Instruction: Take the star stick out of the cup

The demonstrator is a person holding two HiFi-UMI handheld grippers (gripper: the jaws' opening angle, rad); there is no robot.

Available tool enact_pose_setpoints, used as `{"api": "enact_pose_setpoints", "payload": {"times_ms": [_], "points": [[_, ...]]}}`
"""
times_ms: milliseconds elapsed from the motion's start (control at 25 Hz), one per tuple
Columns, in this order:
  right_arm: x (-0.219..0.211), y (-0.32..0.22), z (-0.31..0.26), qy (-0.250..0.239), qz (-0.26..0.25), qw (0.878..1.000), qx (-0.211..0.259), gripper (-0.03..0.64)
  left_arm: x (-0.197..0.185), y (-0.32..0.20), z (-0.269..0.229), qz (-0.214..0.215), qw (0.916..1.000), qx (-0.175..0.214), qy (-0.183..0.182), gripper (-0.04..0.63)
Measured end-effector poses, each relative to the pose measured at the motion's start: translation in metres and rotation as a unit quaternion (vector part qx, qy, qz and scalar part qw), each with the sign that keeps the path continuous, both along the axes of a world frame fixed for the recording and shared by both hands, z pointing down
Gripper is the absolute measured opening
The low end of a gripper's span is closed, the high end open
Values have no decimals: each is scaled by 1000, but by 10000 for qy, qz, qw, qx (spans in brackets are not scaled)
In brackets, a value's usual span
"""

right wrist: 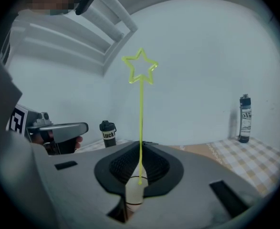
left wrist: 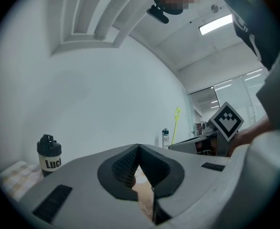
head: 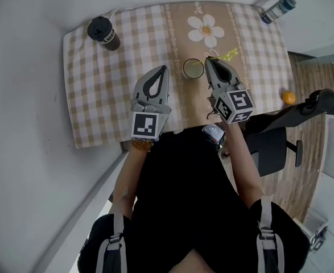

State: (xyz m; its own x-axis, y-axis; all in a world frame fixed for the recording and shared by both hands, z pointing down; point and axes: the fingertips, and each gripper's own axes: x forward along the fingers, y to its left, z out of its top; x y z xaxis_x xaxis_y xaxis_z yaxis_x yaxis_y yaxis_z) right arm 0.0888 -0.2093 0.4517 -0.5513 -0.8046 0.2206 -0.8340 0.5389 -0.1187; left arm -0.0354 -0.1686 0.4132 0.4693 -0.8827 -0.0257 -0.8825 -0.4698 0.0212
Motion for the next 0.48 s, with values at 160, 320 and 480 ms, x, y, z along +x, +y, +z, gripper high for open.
{"api": "enact_pose_setpoints", "payload": {"times_ms": [160,320,480], "points": [[3,3,-10,-5,39,10000,27,14,5,-5,-18,40,9998,203,8,5],[1,7,-21,-17,56,10000,66,14,5,-8,-32,42,9994,337,82,5],[-3,14,-31,-1,14,9999,132,14,8,-8,-45,97,9989,447,85,5]]}}
